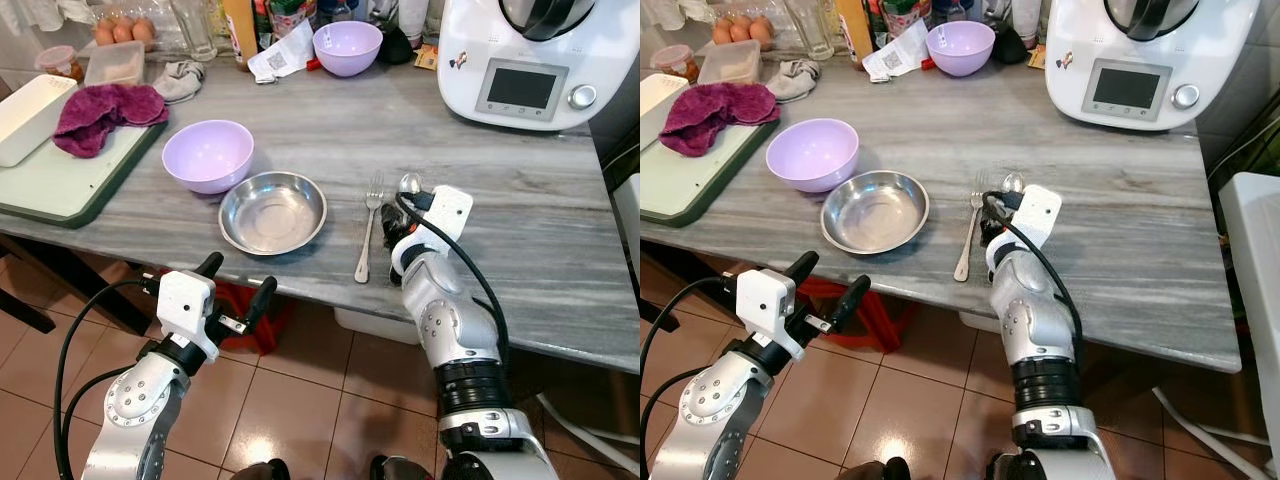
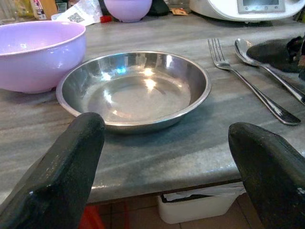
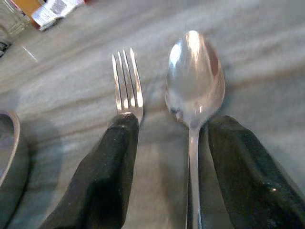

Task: Setting the table

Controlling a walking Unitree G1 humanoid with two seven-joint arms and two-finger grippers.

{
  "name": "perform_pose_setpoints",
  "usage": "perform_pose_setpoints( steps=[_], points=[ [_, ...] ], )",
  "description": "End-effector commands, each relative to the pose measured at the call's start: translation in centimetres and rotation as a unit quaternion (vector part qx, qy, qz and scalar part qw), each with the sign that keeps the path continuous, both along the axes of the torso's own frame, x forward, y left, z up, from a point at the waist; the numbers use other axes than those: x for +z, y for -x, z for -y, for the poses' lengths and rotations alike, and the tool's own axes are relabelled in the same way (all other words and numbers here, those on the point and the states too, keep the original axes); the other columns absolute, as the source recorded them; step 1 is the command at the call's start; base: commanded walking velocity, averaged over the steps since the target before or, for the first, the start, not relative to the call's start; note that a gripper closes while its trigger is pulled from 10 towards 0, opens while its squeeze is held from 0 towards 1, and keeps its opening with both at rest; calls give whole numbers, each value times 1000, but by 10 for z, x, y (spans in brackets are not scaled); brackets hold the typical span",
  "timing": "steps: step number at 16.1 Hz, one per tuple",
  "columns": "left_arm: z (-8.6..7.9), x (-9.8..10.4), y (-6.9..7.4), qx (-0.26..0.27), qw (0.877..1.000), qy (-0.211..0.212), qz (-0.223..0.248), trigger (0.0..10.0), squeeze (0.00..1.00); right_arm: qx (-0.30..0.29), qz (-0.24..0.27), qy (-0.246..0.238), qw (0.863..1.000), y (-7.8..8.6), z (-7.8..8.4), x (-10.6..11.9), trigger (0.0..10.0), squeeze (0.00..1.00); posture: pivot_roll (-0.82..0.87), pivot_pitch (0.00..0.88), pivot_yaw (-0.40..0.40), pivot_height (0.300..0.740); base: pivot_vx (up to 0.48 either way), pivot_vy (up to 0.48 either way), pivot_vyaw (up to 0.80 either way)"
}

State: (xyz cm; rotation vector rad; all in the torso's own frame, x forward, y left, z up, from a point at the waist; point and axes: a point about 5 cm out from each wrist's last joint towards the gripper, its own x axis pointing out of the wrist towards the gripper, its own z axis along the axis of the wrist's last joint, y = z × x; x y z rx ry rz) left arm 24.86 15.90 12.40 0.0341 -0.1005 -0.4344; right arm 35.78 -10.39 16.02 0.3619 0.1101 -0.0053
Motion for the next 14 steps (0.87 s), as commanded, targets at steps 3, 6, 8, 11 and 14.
perform_pose_setpoints(
  steps=[3,6,8,11,14],
  points=[
    [-2,-1,1,-5,1000,-2,-3,10000,0,1,63,58,996,3,2,18,10000,1000,-71,193,56,740,0,0,0],
    [1,2,5,-28,999,16,4,10000,0,-28,87,111,990,9,22,17,10000,1000,-74,192,53,740,0,0,0],
    [3,2,5,-44,999,20,1,10000,0,-41,87,131,987,11,31,14,10000,1000,-79,192,53,740,0,0,0],
    [7,8,7,-72,997,38,8,10000,0,-55,93,151,983,12,37,15,10000,1000,-83,190,50,740,0,0,0],
    [15,15,12,-117,992,47,10,10000,0,-69,102,176,977,14,47,15,10000,1000,-87,188,44,740,0,0,0]
  ],
)
